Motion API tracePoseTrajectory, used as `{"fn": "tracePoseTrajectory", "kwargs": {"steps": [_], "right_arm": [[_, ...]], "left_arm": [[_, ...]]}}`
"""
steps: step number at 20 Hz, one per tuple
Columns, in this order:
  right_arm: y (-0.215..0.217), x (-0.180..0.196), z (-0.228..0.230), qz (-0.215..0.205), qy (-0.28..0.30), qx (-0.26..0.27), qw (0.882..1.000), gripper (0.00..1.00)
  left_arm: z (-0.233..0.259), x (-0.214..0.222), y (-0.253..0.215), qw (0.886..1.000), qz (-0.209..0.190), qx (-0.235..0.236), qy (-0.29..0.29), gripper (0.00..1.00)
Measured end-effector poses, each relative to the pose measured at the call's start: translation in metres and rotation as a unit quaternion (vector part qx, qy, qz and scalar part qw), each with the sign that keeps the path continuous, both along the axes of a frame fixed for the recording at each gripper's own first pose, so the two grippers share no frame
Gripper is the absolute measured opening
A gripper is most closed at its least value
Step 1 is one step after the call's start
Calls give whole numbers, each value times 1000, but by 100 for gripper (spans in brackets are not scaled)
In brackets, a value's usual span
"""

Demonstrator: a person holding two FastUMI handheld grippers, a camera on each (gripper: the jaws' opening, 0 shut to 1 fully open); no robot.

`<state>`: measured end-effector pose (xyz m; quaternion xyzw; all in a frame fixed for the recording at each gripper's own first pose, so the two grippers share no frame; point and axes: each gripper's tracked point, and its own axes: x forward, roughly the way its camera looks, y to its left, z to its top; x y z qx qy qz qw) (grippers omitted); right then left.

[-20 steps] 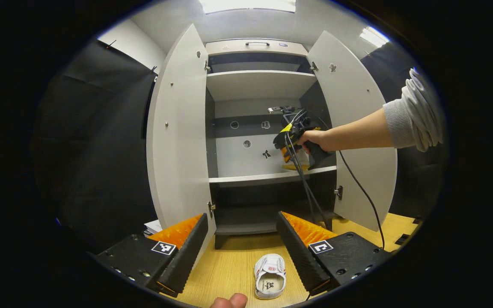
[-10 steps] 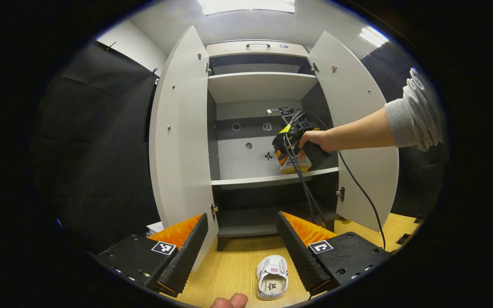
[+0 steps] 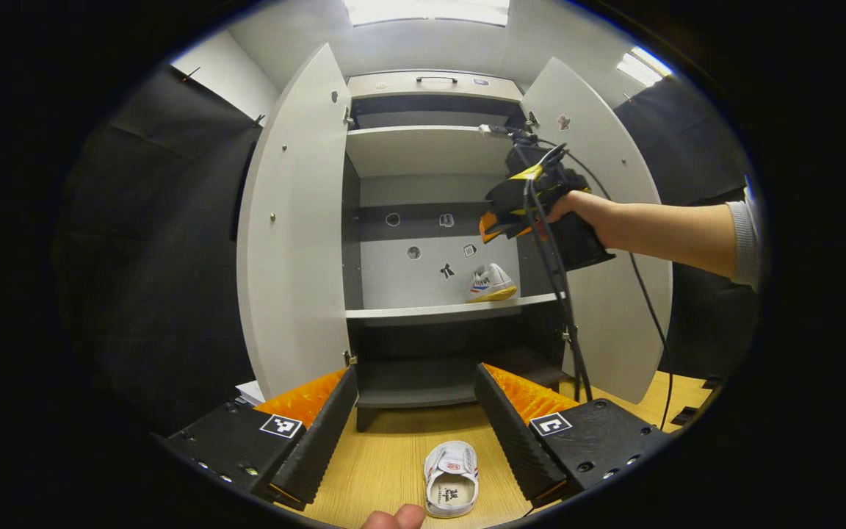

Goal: Grab one shoe with the right hand and put it into the shoe cabinet, grab the other shoe with the left hand and put it into the shoe cabinet; then close the right door with the right hand and the left door with the left hand.

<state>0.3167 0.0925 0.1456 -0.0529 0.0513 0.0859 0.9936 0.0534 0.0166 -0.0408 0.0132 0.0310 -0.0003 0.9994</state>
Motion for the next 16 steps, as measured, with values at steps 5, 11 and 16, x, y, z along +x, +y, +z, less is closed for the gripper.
{"fn": "tracePoseTrajectory", "kwargs": {"steps": [5,11,16], "right_arm": [[-26,-87,-39,-15,-39,30,999,70],[-38,-177,-95,-33,-88,17,995,66],[-33,-243,-147,-32,-92,-4,995,70]], "left_arm": [[-2,-2,-6,1000,-10,-2,1,97],[-9,-8,-8,1000,-10,-4,7,96],[-27,-19,-8,1000,-6,3,24,96]]}}
